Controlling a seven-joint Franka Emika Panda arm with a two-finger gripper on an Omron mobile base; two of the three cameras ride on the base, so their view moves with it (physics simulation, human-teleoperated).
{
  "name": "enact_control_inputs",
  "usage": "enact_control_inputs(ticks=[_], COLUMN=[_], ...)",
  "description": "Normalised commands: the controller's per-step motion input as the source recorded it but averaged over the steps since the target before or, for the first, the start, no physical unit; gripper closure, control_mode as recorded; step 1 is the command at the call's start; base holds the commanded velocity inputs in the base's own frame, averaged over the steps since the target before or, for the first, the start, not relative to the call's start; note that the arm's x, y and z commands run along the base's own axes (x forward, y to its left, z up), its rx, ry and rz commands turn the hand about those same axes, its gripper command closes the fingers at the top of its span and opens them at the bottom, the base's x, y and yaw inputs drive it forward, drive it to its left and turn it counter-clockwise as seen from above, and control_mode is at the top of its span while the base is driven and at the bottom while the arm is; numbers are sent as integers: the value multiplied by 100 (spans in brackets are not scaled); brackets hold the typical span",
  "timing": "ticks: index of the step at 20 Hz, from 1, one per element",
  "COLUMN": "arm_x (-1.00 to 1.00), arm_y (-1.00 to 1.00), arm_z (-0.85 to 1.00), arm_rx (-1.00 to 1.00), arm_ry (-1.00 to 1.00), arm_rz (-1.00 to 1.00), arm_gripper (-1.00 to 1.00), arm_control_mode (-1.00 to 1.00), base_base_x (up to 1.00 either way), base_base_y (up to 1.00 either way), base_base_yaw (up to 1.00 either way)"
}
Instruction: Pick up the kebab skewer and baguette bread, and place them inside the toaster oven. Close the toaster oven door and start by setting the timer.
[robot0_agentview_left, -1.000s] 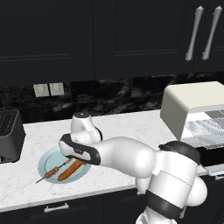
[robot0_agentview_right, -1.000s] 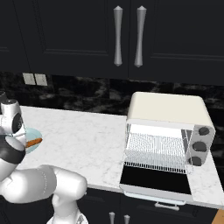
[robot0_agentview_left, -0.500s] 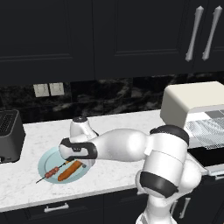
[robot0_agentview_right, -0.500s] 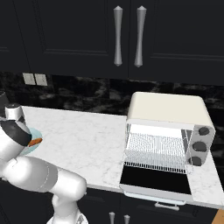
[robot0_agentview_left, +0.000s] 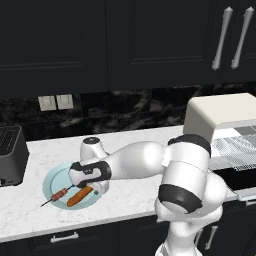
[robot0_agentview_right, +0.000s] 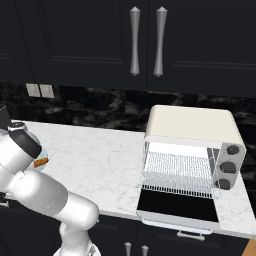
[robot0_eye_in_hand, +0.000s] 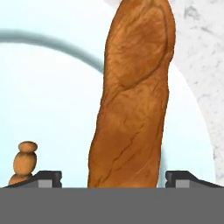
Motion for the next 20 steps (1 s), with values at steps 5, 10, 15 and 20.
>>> enact_control_inputs(ticks=[5, 10, 15, 20], arm_x=[0, -10, -21, -15], arm_y=[0, -33, -79, -99], arm_z=[2, 57, 71, 53], arm_rx=[0, 0, 0, 0], arm_ry=[0, 0, 0, 0], arm_rz=[0, -8, -11, -17], arm_gripper=[100, 100, 100, 100], arm_control_mode=[-100, -100, -100, -100], base_base_x=[0, 0, 0, 0], base_base_y=[0, 0, 0, 0], base_base_yaw=[0, 0, 0, 0])
